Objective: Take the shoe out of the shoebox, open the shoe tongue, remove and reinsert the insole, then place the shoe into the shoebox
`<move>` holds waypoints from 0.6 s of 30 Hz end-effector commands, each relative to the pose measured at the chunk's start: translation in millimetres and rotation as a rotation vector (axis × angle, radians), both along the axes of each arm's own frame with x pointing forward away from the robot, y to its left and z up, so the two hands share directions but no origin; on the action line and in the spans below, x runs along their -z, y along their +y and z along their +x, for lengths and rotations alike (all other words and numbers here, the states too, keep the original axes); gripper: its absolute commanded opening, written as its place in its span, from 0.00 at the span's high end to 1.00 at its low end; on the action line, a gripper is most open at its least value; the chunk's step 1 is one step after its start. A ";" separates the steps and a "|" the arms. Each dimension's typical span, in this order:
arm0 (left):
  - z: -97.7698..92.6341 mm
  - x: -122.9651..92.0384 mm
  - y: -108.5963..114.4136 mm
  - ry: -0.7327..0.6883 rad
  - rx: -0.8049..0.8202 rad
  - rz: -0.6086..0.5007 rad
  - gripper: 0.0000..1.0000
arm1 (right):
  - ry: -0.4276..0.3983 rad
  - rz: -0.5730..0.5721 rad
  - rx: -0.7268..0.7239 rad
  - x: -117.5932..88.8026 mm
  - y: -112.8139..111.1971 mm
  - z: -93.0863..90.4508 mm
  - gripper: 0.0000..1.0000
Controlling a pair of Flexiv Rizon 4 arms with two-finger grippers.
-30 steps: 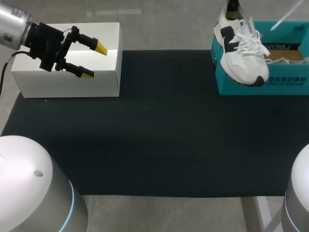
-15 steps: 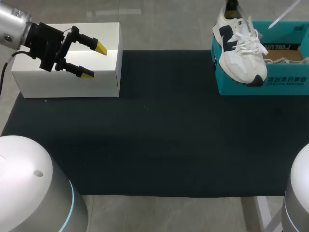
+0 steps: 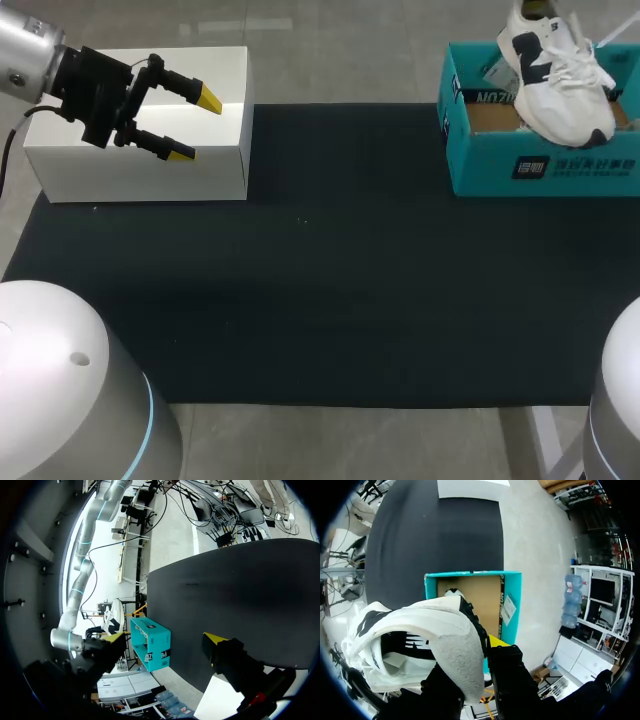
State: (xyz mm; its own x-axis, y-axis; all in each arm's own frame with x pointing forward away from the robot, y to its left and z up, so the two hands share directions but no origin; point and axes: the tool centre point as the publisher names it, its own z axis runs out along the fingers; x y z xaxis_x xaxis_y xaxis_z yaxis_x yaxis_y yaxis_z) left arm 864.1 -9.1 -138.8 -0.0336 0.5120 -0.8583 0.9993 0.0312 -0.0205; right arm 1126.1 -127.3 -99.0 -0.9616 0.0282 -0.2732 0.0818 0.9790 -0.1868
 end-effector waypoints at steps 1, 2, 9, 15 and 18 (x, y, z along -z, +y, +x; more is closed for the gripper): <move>0.7 -0.7 0.1 0.001 0.002 0.005 0.00 | -0.024 0.010 -0.010 6.1 -33.8 5.9 1.00; 0.7 -0.7 0.1 0.001 0.002 0.005 0.00 | -0.025 0.003 0.018 7.7 -41.8 12.0 1.00; 0.7 -0.7 0.1 0.001 0.002 0.005 0.00 | -0.007 -0.003 0.200 21.0 -83.4 49.6 1.00; 0.7 -0.7 0.1 0.001 0.002 0.005 0.00 | -0.009 0.008 0.289 29.4 -95.3 60.1 1.00; 0.7 -0.7 0.1 0.001 0.002 0.005 0.00 | -0.009 0.008 0.289 29.4 -95.3 60.1 1.00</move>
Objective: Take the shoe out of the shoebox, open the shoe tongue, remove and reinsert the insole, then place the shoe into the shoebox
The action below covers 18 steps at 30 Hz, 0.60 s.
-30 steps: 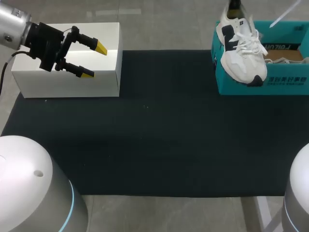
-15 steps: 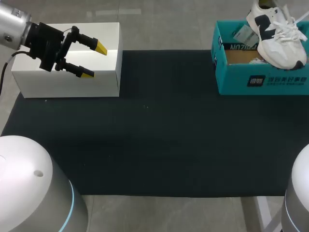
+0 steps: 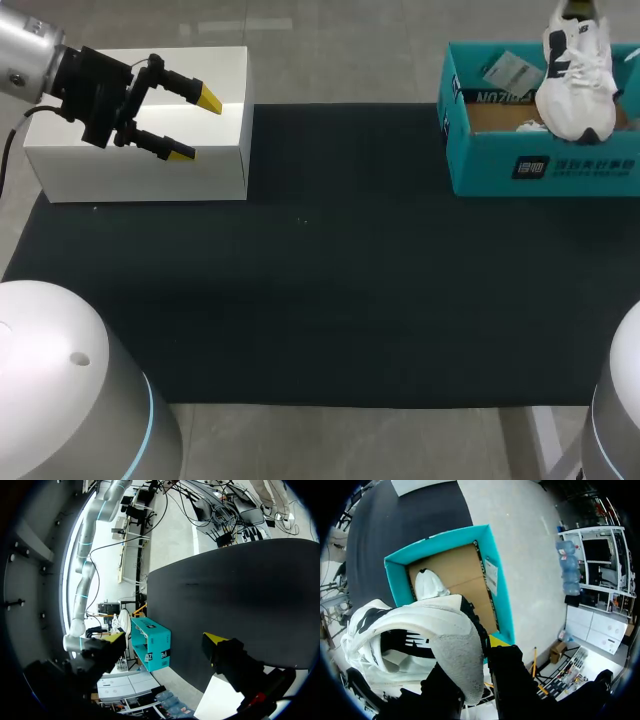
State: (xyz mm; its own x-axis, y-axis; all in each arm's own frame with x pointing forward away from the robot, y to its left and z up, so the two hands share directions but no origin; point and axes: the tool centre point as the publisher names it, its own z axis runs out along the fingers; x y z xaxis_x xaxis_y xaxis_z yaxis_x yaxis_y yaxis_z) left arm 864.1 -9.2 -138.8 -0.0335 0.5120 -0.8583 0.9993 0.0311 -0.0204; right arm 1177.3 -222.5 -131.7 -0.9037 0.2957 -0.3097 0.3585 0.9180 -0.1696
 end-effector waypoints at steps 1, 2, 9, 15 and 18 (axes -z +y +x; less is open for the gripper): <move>0.7 -0.7 0.2 0.001 0.001 0.005 0.00 | 0.031 0.004 0.007 -3.2 0.0 8.9 1.00; 0.7 -0.7 0.2 0.001 0.001 0.005 0.00 | 0.031 0.004 0.007 -3.2 0.0 8.9 1.00; 0.7 -0.7 0.2 0.001 0.001 0.005 0.00 | 0.031 0.004 0.007 -3.2 0.0 8.9 1.00; 0.7 -0.7 0.2 0.001 0.001 0.005 0.00 | 0.045 -0.021 0.085 5.9 -29.8 25.3 1.00; 0.7 -0.7 0.2 0.001 0.001 0.005 0.00 | 0.038 -0.009 0.106 6.7 -53.3 33.5 1.00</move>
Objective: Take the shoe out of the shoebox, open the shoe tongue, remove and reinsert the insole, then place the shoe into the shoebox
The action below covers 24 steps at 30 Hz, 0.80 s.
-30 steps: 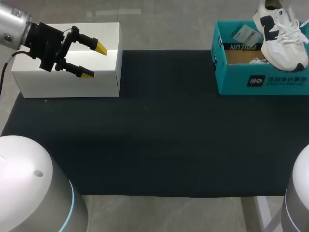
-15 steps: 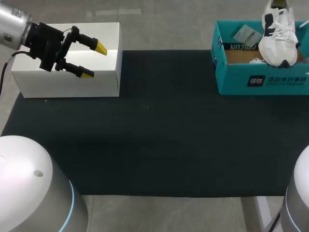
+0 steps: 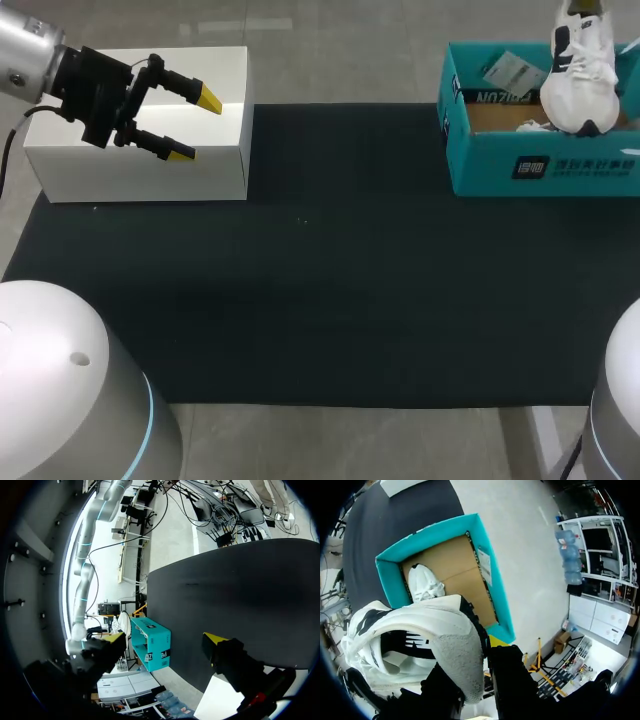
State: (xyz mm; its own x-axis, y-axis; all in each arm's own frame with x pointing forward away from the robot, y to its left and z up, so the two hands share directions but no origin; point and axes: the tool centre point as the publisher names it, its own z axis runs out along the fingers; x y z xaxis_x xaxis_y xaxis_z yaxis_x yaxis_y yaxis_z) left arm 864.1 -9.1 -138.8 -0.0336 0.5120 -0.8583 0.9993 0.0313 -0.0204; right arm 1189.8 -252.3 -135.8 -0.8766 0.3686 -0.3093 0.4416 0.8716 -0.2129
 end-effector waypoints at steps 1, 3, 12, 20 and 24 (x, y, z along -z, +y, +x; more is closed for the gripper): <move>0.7 -0.7 0.1 0.001 0.002 0.005 0.00 | 0.007 0.028 0.009 2.5 -29.1 22.2 1.00; 0.7 -0.7 0.1 0.001 0.002 0.005 0.00 | 0.006 0.050 -0.013 2.8 -39.6 24.9 1.00; 0.7 -0.7 0.1 0.001 0.002 0.005 0.00 | 0.063 -0.004 0.020 14.3 -74.8 41.4 1.00; 0.7 -0.7 0.1 0.001 0.002 0.005 0.00 | 0.096 0.008 0.162 23.1 -93.9 52.4 1.00; 0.7 -0.7 0.1 0.001 0.002 0.005 0.00 | 0.043 0.057 0.351 19.0 -102.6 55.2 1.00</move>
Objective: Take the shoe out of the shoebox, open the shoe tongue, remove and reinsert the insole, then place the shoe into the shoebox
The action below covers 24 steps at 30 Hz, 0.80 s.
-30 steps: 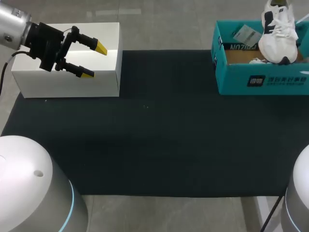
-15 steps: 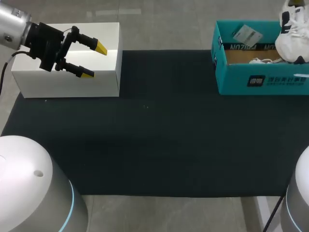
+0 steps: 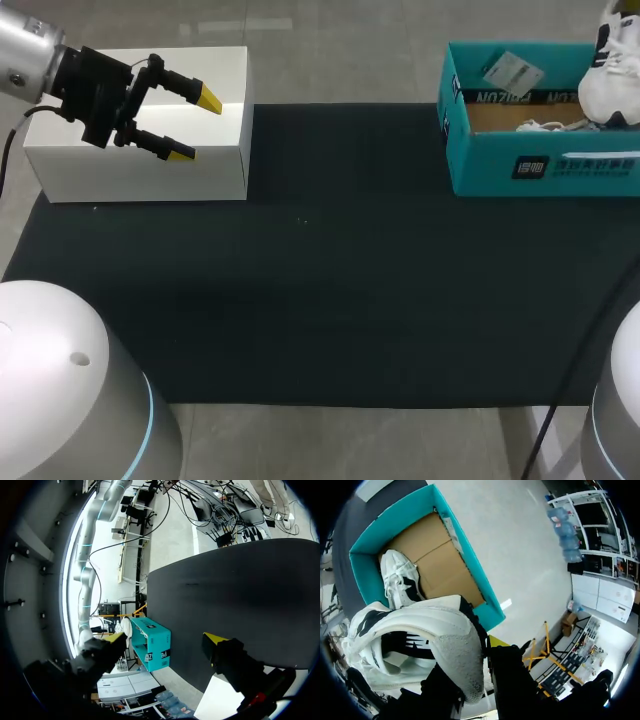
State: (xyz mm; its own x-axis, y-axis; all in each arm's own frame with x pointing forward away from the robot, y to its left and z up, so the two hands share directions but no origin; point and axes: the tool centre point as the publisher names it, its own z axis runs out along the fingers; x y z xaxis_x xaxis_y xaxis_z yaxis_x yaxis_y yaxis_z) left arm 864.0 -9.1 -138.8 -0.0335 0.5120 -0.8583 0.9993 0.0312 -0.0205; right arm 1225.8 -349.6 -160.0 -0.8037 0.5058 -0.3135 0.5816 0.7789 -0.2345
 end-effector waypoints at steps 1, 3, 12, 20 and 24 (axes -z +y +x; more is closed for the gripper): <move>0.7 -0.7 0.1 0.001 0.002 0.005 0.00 | -0.006 0.099 0.225 -7.3 -5.7 18.7 1.00; 0.7 -0.7 0.1 0.001 0.002 0.005 0.00 | -0.030 0.138 0.329 -8.5 -4.5 17.5 1.00; 0.7 -0.7 0.1 0.001 0.002 0.005 0.00 | -0.088 0.384 0.712 -15.0 -10.3 4.2 1.00; 0.7 -0.7 0.1 0.001 0.002 0.005 0.00 | -0.149 0.403 1.041 -15.8 -0.5 -4.6 1.00; 0.7 -0.7 0.1 0.001 0.002 0.005 0.00 | -0.129 0.337 1.254 -11.2 10.3 -5.4 1.00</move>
State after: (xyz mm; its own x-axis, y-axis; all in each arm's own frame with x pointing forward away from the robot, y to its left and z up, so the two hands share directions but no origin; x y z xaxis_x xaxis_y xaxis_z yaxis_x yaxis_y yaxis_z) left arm 864.1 -9.1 -138.8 -0.0336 0.5120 -0.8583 0.9993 0.0312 -0.0205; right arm 1206.2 -338.6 -151.7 -0.1762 0.9664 -0.1870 0.9808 0.1886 0.0502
